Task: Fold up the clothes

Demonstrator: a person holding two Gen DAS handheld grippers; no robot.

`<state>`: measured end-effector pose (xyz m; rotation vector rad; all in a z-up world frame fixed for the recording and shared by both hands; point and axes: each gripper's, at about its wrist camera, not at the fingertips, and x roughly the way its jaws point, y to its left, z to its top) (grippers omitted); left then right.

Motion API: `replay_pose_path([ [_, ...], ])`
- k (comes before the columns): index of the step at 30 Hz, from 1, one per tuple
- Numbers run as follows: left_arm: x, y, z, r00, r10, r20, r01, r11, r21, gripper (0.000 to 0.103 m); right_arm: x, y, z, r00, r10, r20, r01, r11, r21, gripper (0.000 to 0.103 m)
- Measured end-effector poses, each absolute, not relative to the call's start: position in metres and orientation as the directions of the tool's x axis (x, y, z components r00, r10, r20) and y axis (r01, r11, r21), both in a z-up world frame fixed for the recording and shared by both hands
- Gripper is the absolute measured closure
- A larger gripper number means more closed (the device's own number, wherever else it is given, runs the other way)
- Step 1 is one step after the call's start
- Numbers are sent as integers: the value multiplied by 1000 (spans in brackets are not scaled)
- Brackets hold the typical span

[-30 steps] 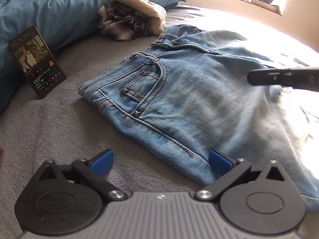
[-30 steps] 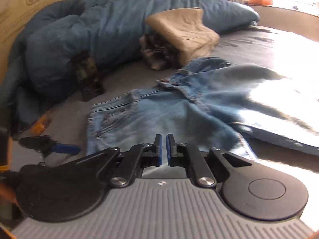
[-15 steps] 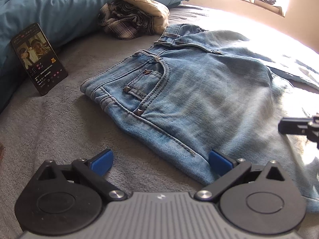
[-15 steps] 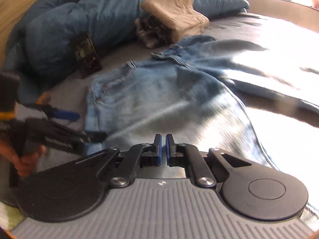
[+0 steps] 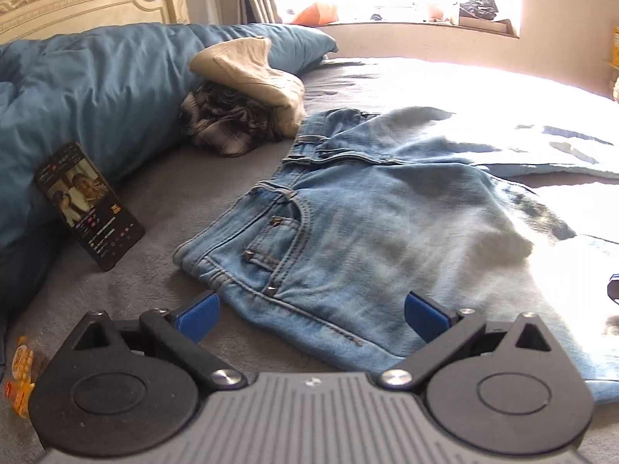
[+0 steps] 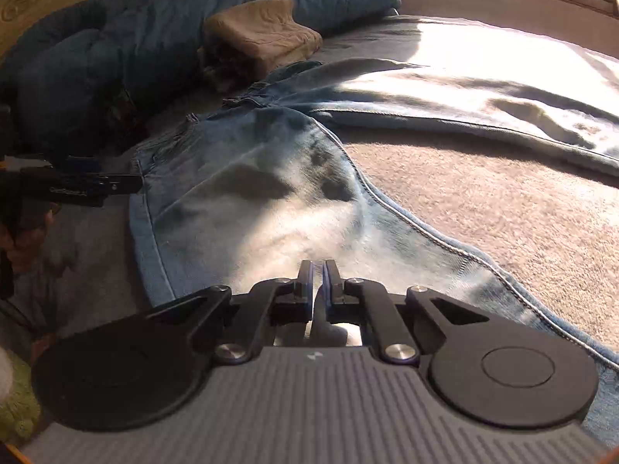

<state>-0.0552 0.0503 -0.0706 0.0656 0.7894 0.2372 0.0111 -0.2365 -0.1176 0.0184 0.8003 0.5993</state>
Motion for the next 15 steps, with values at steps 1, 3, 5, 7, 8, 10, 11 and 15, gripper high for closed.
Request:
replay_pose_path([
  [1, -51, 45, -71, 673, 215, -708, -167, 976, 138, 1, 14, -250, -120, 564, 478, -673, -437, 865, 248, 100],
  [3, -46, 34, -72, 676, 173, -716, -116, 985, 129, 1, 15, -280, -115, 614, 464, -638, -340, 886, 316, 97],
  [5, -42, 21, -73, 684, 142, -716, -60, 989, 139, 1, 6, -294, -108, 639, 467, -612, -337, 884, 323, 97],
  [7, -37, 11, -76, 684, 125, -719, -23, 989, 149, 1, -4, -299, -107, 623, 483, -616, -371, 875, 311, 97],
  [8, -35, 5, -78, 683, 114, -722, -6, 989, 150, 1, -8, -298, -110, 604, 487, -631, -387, 871, 302, 97],
  [10, -31, -5, -82, 682, 92, -726, 24, 989, 147, 1, -13, -299, -119, 581, 468, -666, -407, 875, 260, 97],
  [11, -29, -10, -84, 681, 89, -727, 32, 988, 151, 1, -14, -303, -124, 584, 441, -682, -400, 887, 231, 97],
  [15, -23, -20, -93, 647, 125, -752, 26, 982, 186, 1, 2, -338, -125, 658, 335, -674, -242, 942, 232, 99],
])
